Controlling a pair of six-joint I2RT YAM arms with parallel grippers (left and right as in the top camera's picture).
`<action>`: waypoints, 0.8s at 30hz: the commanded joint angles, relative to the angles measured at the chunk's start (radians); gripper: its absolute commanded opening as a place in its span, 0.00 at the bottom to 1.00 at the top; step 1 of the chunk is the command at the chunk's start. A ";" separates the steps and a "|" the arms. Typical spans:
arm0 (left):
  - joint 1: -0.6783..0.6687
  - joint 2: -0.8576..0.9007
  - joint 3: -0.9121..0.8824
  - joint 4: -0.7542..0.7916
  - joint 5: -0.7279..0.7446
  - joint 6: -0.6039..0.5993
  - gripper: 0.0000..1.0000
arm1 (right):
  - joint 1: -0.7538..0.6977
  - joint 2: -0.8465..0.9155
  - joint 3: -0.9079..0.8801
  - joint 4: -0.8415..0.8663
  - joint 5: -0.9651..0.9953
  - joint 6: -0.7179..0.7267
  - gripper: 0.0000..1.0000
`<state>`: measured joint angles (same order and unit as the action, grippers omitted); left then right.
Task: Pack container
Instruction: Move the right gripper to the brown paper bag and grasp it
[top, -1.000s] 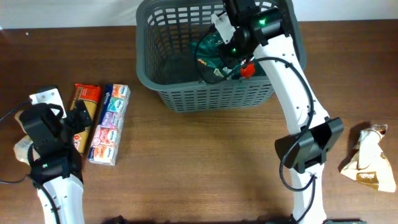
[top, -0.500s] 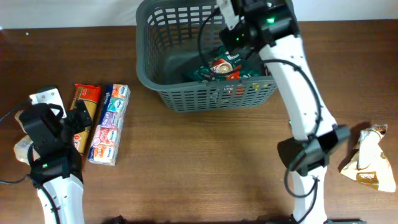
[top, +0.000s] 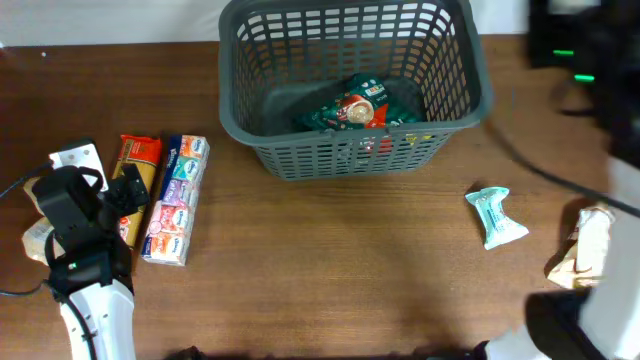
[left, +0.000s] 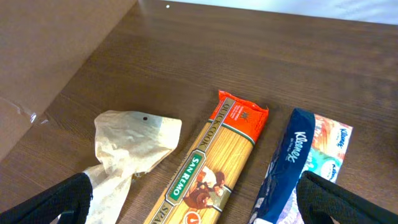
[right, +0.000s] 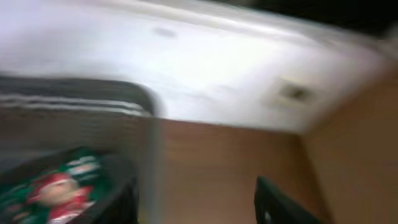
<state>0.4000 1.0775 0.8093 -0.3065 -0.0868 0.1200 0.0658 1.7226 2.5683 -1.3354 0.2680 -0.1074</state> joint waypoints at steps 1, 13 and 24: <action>0.002 0.008 0.013 -0.002 -0.008 0.016 0.99 | -0.185 -0.111 -0.241 0.064 -0.080 0.046 0.59; 0.002 0.008 0.013 -0.002 -0.008 0.016 0.99 | -0.599 -0.501 -1.312 0.437 -0.126 0.114 0.82; 0.002 0.008 0.013 -0.002 -0.008 0.016 0.99 | -0.690 -0.420 -1.628 0.573 0.014 0.150 0.82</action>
<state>0.4000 1.0794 0.8093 -0.3096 -0.0868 0.1200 -0.6048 1.2770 0.9722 -0.7765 0.1921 0.0113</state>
